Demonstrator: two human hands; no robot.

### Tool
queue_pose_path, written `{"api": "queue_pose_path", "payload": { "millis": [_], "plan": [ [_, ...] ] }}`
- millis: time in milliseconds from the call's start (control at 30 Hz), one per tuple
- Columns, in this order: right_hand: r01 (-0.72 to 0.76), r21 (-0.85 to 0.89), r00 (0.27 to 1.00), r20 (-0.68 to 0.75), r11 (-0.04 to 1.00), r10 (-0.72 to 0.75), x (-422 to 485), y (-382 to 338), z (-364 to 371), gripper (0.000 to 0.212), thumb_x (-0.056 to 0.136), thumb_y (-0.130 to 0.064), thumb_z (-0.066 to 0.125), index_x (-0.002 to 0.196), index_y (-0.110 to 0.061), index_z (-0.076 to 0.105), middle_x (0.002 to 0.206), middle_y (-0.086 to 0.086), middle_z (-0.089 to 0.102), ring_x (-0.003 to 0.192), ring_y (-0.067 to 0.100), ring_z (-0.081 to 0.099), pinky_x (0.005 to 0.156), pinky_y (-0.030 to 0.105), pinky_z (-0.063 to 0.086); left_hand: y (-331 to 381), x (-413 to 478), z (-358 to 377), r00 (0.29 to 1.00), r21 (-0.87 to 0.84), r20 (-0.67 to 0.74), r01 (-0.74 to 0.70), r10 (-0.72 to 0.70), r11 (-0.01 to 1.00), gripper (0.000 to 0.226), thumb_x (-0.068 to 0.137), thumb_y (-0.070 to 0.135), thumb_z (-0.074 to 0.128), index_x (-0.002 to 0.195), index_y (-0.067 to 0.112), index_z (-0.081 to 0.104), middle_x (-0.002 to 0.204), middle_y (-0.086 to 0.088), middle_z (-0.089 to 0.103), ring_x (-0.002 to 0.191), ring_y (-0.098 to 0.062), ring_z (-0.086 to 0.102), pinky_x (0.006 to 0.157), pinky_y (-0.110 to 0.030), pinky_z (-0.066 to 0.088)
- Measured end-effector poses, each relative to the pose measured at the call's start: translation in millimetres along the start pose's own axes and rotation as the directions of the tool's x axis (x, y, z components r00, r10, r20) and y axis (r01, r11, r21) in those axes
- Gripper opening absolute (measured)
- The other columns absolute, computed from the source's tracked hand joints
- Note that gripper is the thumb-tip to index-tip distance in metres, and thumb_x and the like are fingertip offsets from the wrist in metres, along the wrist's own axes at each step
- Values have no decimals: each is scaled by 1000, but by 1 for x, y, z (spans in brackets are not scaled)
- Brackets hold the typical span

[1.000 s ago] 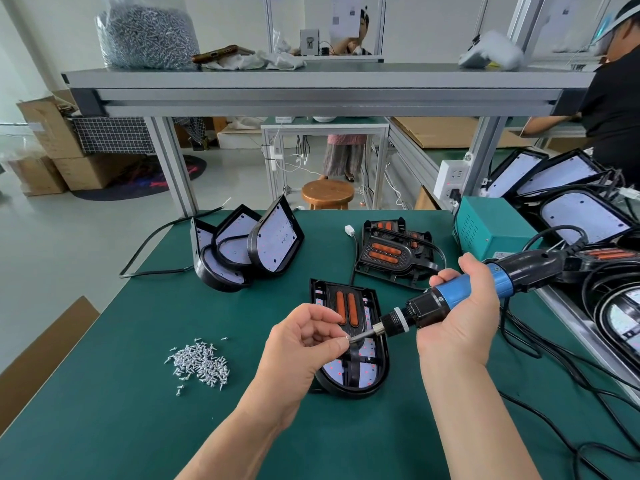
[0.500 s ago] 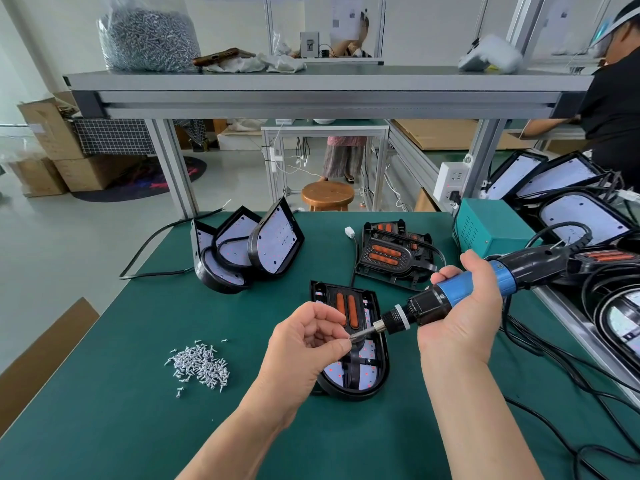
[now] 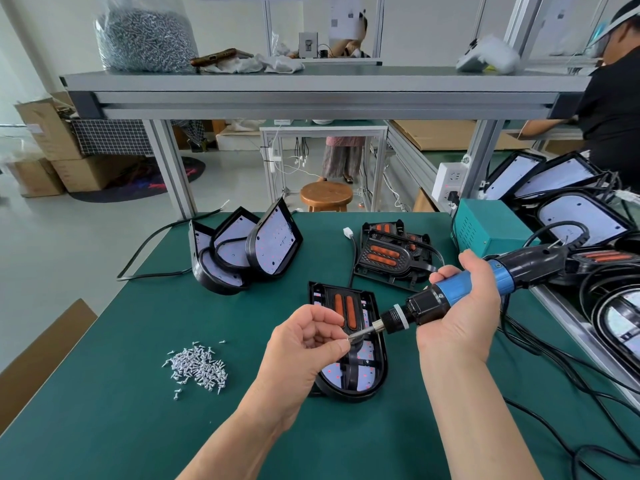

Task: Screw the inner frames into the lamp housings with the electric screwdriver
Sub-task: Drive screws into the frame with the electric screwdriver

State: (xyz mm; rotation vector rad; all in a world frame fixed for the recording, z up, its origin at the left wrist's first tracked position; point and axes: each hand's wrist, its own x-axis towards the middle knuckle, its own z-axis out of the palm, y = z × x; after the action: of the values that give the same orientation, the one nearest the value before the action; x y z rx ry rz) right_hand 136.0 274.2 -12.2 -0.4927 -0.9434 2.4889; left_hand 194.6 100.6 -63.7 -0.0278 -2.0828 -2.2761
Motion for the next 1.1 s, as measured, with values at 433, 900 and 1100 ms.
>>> {"api": "queue_pose_path", "payload": {
  "millis": [433,900,1100],
  "plan": [
    [-18,-10,999,-37,1000,17,1,3,-3,25,87,-25,72,107,-22,58,66,-7,63,60,10,64,61,21,52,-1,-10,11,961,385,-73,-218,265,897,50,82,-8,71,93,40,65,81,10,70,79,-7,63,78,-13,48],
    [-49,-17,996,-74,999,48,6,8,-6,22,85,-25,73,103,-22,60,70,-5,64,61,10,65,68,25,52,-10,-12,16,836,655,1,-416,549,631,44,80,5,66,106,39,56,95,16,60,89,-12,61,82,-21,47],
    [-36,-18,996,-76,999,35,12,9,-2,24,86,-24,73,105,-21,59,67,-5,63,61,10,64,68,25,53,-13,-9,10,874,639,-44,-348,484,686,38,74,24,73,101,46,56,96,22,65,99,-9,62,88,-17,46]
  ]
}}
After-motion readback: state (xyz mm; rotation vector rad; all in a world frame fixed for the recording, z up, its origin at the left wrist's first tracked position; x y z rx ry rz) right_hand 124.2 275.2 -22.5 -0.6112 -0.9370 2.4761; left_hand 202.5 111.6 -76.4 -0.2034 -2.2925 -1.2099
